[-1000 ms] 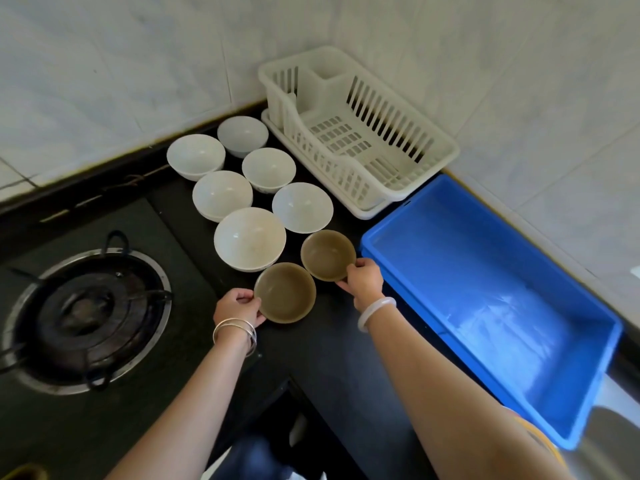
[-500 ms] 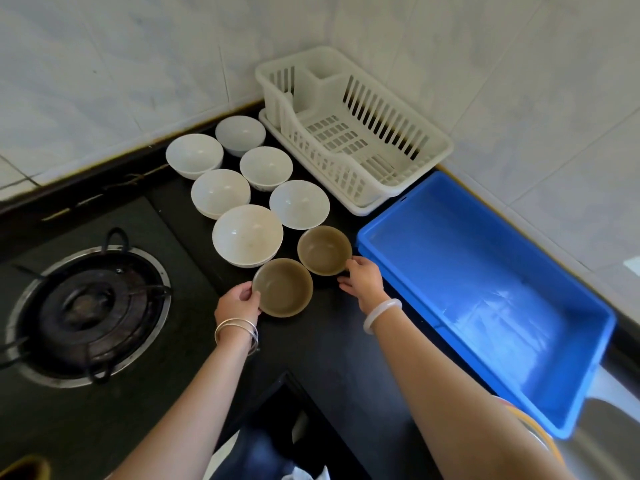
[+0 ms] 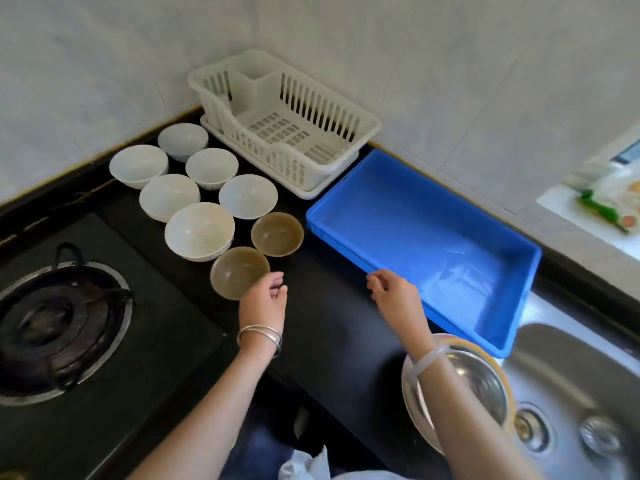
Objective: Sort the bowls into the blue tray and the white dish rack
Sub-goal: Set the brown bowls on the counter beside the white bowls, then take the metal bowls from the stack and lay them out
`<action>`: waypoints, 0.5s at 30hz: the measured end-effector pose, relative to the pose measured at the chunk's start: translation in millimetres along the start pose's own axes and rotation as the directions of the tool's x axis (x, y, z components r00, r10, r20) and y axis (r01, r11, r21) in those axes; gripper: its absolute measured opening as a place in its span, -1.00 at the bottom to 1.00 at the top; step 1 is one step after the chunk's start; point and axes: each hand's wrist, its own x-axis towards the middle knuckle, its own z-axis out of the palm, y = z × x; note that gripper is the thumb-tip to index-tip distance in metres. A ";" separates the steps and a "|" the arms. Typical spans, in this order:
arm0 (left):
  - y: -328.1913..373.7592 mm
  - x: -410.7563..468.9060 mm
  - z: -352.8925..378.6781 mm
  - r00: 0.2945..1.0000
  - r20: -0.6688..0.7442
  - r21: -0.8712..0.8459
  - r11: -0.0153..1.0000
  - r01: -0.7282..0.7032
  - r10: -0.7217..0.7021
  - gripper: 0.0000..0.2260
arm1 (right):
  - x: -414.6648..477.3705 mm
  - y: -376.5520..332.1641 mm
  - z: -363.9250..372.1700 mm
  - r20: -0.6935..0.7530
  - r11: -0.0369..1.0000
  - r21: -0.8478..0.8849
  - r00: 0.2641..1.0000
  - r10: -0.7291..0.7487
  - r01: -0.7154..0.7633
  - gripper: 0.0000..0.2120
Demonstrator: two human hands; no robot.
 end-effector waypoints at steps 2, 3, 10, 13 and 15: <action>10.3 -17.7 20.3 0.994 0.094 0.028 0.998 -0.050 0.047 -0.77 | -19.7 23.6 -21.0 -0.090 0.997 -0.071 0.996 0.029 -0.036 -0.82; 14.2 -26.9 30.5 0.988 0.140 0.045 0.996 -0.078 0.071 -0.79 | -30.3 35.3 -30.8 -0.136 0.994 -0.095 0.990 0.047 -0.061 -0.83; 37.8 -94.7 103.6 0.862 0.460 0.104 0.951 -0.291 0.213 -0.80 | -96.0 122.5 -83.5 -0.393 0.916 -0.299 0.910 0.136 -0.266 -0.86; 46.3 -114.2 124.1 0.804 0.542 0.113 0.926 -0.360 0.246 -0.79 | -112.4 143.9 -88.9 -0.435 0.903 -0.277 0.881 0.186 -0.328 -0.83; 48.4 -122.7 133.7 0.775 0.576 0.126 0.909 -0.398 0.260 -0.74 | -117.9 151.4 -88.1 -0.431 0.905 -0.247 0.876 0.217 -0.346 -0.86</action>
